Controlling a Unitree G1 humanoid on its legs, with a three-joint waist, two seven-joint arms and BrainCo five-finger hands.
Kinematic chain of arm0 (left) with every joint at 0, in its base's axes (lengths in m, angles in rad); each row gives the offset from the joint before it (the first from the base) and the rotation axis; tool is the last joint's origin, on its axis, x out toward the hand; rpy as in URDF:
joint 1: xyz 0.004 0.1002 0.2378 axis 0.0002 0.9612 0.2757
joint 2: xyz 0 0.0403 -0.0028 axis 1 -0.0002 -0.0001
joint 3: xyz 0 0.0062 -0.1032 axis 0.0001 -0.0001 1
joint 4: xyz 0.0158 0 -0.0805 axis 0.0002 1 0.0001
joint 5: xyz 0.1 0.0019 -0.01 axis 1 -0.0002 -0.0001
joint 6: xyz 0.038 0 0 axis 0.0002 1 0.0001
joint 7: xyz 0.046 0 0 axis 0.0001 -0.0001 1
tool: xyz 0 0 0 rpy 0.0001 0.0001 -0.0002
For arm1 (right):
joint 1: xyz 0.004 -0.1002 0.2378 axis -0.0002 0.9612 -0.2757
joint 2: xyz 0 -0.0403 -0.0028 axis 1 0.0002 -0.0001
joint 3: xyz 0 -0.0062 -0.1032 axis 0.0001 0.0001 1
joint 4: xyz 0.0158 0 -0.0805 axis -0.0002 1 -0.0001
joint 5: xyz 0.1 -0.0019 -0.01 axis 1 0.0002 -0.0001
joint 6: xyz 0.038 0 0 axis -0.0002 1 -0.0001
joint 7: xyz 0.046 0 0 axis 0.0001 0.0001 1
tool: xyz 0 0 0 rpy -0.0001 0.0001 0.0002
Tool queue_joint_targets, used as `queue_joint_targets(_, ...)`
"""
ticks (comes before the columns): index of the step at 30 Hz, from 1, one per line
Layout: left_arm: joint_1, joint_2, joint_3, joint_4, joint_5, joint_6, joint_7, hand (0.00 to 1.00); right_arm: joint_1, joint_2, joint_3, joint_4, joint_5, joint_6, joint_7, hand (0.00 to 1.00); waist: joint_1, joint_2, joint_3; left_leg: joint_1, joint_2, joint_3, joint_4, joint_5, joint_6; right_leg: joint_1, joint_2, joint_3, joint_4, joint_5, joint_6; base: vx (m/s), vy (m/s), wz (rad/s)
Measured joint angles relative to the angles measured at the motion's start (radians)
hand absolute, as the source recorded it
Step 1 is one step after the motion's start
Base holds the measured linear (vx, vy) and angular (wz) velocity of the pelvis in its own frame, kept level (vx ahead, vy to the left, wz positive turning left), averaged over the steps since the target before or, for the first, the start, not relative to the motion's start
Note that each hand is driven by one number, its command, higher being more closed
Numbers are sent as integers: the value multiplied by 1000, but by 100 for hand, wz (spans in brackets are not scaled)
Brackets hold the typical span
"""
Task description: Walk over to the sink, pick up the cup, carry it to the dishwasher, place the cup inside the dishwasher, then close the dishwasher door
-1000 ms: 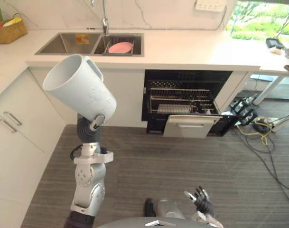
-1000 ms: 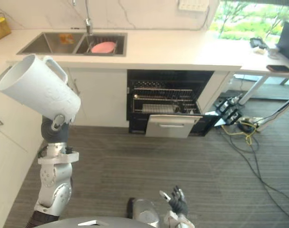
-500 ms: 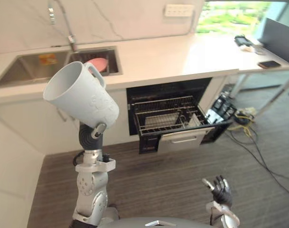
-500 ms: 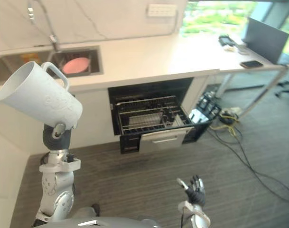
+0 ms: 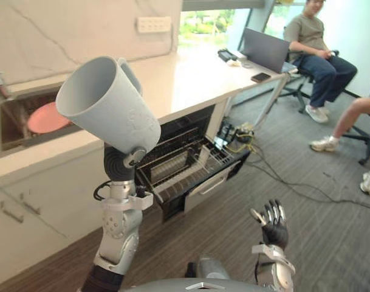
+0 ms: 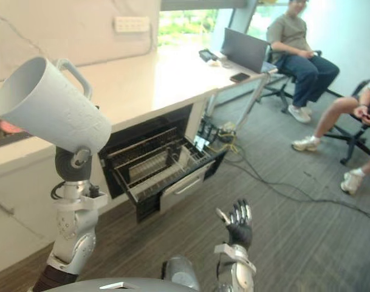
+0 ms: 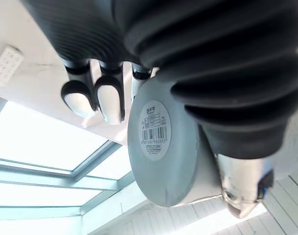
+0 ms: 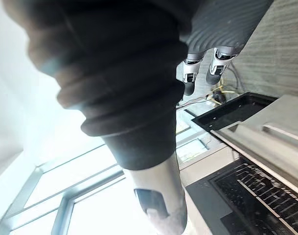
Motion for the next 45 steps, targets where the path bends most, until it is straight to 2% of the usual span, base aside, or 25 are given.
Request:
queue_joint_targets(2, 0, 1, 27, 8, 0, 18, -3, 100, -24, -7, 2, -53, -2, 5, 17, 0, 3, 39, 9, 16, 14, -4, -13, -1, -1, 13, 34, 0, -48, 16, -19, 181, -27, -84)
queue_joint_targets(3, 0, 1, 24, 9, 0, 25, -7, 100, -27, -14, 1, -74, -2, 13, 30, 0, -5, 54, 11, 25, 18, -7, -30, 1, -2, 20, 47, 5, -65, 16, -20, 126, -19, -46)
queue_joint_targets(6, 7, -4, 15, 8, 2, 29, -21, 100, -17, -16, 1, -88, -9, 26, 33, 0, -5, 56, 9, 29, 27, -12, -22, 2, -2, 42, 58, 0, -99, 10, -15, 41, -16, 0)
queue_joint_targets(8, 36, -1, 12, 8, 2, 28, -21, 100, -17, -15, 5, -130, -7, 40, 35, 0, 0, 45, 16, -13, 33, -10, 96, 2, -3, 63, 46, -2, -121, -10, -16, -2, -45, 10)
queue_joint_targets(9, 51, -3, 6, 7, 2, 28, -19, 100, -13, -17, 5, -155, -6, 45, 35, 0, 6, 44, 18, -61, 51, -8, 217, 3, -3, 84, 45, -5, -144, -10, -15, -6, -39, 12)
queue_joint_targets(10, 72, -9, -13, -5, 2, 27, -18, 100, -11, -30, 5, -199, -5, 45, 36, 0, 20, 58, 22, -149, 99, -6, 424, 32, -22, 123, 51, -13, -181, -9, -15, 21, -17, 12)
queue_joint_targets(11, 79, -10, -16, -11, 2, 26, -18, 100, -12, -36, 4, -218, -2, 46, 37, 0, 23, 59, 23, -179, 117, -3, 495, 57, -21, 141, 51, -17, -197, -5, -18, 66, 47, 12)
queue_joint_targets(12, 88, -7, -24, -11, 19, 20, -20, 100, -14, -48, 1, -247, 1, 42, 40, 0, 30, 53, 26, -215, 142, 6, 557, 33, -13, 179, 47, -16, -230, 7, -22, 124, 81, 7)
queue_joint_targets(14, 94, -11, -22, -11, 43, 10, -21, 100, -29, -59, -13, -267, 14, 32, 47, 0, 37, 52, 21, -221, 165, 25, 487, -27, 0, 212, 28, -9, -264, 29, -25, 111, 88, -7)
queue_joint_targets(16, 95, -13, -23, -11, 69, -12, -10, 100, -55, -79, -24, -266, 53, 28, 66, 0, 38, 45, 17, -222, 152, 22, 292, -35, -4, 213, -7, 1, -298, 49, -2, 83, 148, -14)
queue_joint_targets(17, 94, -21, -23, -8, 103, -23, 6, 100, -68, -91, -33, -264, 73, 22, 77, 0, 34, 46, 16, -228, 137, -2, 137, 3, -19, 213, -27, 8, -321, 64, 19, 95, 219, -6)
queue_joint_targets(18, 93, -29, -23, -3, 133, -26, 26, 100, -79, -114, -33, -262, 83, 21, 78, 0, 28, 59, 9, -230, 126, -43, -7, 73, -31, 207, -36, 18, -338, 74, 44, 106, 245, -8)
queue_joint_targets(19, 92, -32, -23, 3, 145, -26, 36, 100, -85, -127, -31, -260, 83, 22, 79, 0, 29, 68, 4, -228, 125, -60, -43, 133, -56, 197, -38, 27, -341, 77, 58, 139, 274, -28)
queue_joint_targets(20, 90, -42, -21, 21, 169, -25, 61, 100, -103, -144, -28, -253, 82, 22, 80, 0, 35, 82, -4, -218, 115, -61, -74, 232, -69, 192, -40, 50, -352, 85, 86, 157, 263, -40)
queue_joint_targets(22, 68, -37, -5, 50, 196, -11, 94, 100, -128, -134, -6, -244, 104, 24, 84, 0, 34, 60, -18, -217, 76, -34, -65, 218, -47, 203, -75, 70, -404, 119, 128, 151, 242, -35)
queue_joint_targets(24, 27, -17, 17, 59, 238, 1, 153, 100, -173, -112, 14, -247, 118, 28, 114, 0, 43, 24, -9, -216, 43, 1, -65, 207, -28, 211, -106, 88, -451, 163, 152, 109, 214, -31)
queue_joint_targets(29, -27, -1, 10, 73, 347, 36, 197, 100, -182, -93, 64, -307, 159, 45, 152, 0, 37, 26, -10, -164, 9, 11, -105, 192, -12, 237, -129, 83, -468, 176, 158, 40, 95, -12)
queue_joint_targets(34, -95, 2, -36, 186, 534, 83, 263, 100, -190, -73, 154, -413, 147, 45, 152, 0, 27, 25, -11, -158, 6, 35, -120, 192, -13, 225, -130, 85, -481, 180, 165, -38, 1, -15)
queue_joint_targets(37, -99, 2, -57, 212, 600, 104, 293, 100, -193, -74, 198, -452, 146, 45, 150, 0, 20, 24, -16, -152, 10, 55, -129, 196, -17, 214, -121, 107, -483, 184, 165, -25, -14, -20)
queue_joint_targets(45, -113, 0, -64, 260, 633, 142, 375, 100, -218, -76, 294, -468, 147, 67, 139, 0, 22, 8, -44, -148, 15, 74, -138, 196, -20, 213, -110, 113, -505, 209, 160, -9, -18, -8)
